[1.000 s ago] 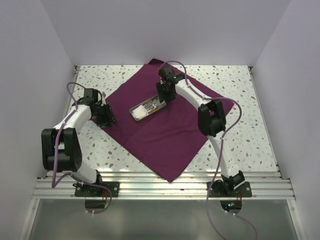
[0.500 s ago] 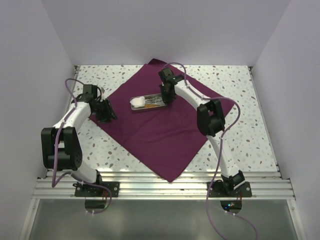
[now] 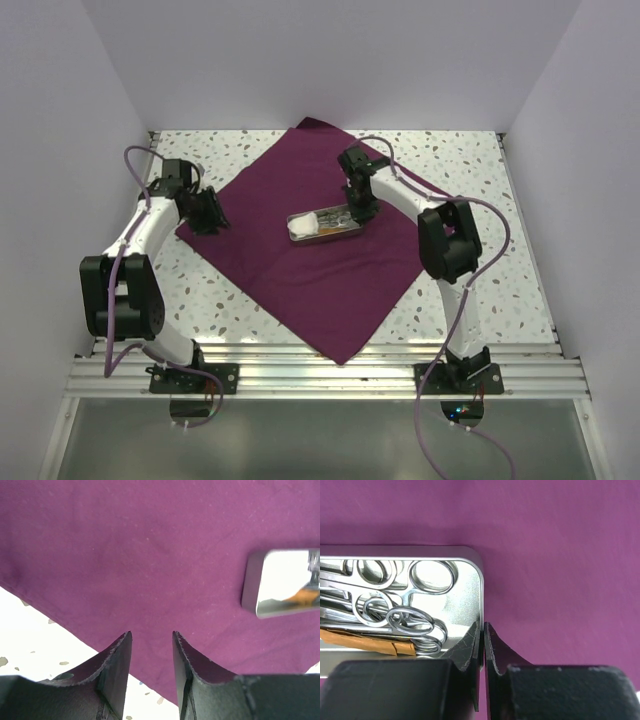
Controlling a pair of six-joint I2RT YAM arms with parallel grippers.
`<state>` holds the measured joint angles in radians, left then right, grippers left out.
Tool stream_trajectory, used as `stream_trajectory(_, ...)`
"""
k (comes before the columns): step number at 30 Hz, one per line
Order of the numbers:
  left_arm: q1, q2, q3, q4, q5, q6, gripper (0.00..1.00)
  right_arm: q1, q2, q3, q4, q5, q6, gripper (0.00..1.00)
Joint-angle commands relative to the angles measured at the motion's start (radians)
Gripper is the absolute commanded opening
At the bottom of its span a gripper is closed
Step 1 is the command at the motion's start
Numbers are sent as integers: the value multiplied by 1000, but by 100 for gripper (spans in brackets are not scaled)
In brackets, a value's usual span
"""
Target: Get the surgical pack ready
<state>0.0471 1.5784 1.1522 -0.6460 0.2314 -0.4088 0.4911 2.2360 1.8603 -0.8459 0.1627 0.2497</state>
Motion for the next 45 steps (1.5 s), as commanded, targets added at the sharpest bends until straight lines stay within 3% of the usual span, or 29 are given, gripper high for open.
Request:
stream_trajectory(1, 14, -1, 56, -23, -15, 8, 42, -16, -131, -85, 50, -50, -49, 0)
stream_trajectory(8, 16, 2, 58, -26, -17, 11, 42, -16, -150, -158, 68, -66, -47, 0)
stream_trajectory(24, 16, 3, 52, -37, -1, 7, 44, -19, -64, -64, 74, -78, 54, 0)
stream_trajectory(45, 22, 28, 70, -35, -4, 10, 44, -19, 7, 11, 62, -45, 62, 0)
